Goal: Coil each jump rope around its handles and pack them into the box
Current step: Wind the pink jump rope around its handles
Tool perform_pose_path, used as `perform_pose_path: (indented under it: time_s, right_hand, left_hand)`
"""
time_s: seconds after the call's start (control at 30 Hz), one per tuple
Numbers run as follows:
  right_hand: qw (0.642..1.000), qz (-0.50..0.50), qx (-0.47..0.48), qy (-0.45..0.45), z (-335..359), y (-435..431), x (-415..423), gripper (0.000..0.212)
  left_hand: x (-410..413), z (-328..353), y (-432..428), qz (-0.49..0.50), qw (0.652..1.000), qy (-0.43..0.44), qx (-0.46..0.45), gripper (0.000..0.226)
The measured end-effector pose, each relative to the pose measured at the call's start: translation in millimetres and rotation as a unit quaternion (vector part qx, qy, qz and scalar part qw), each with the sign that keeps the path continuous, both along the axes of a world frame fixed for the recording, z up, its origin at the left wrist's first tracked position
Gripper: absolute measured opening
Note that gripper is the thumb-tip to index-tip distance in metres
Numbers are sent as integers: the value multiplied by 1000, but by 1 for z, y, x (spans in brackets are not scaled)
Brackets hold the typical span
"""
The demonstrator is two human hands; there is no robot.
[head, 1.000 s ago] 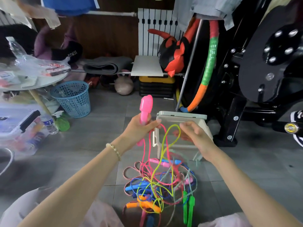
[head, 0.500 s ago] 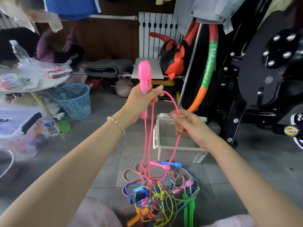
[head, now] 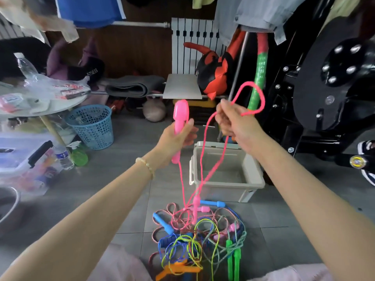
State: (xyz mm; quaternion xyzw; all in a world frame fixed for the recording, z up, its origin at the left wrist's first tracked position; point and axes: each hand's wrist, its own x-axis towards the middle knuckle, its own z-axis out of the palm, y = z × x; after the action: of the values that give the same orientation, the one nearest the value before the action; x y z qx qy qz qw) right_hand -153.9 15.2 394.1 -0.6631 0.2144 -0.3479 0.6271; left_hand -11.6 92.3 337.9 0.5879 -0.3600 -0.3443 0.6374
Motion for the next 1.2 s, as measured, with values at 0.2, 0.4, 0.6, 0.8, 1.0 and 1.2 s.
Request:
perform_pose_path:
  time_s: [0.2,0.4,0.6,0.8,1.0,1.2]
  right_hand:
    - [999,21,16,-26,20,-8,7,28]
    - [998,-9,51,-22,22,-4,5,23]
    - [996,24,76,38,18,-8,-7,18]
    - [979,125,145,69,-6,-7,-31,77]
    - [981,85,149,88,-23,-3,-15,62]
    - [986,63,120,93,-28,-8,-11,65]
  left_hand:
    - [-18,-20,12,-91,995,-12,24,38]
    - [-26,-5,11,-117,992,-51,-13,35]
    - [-24,9,6,1,999,7,-45,22]
    - [-4,-11,11,-16,1000,-5,25,38]
    - [-24,-8,14,-128,990,62,18,34]
    - [-24,1,9,-114,993,-32,22,26]
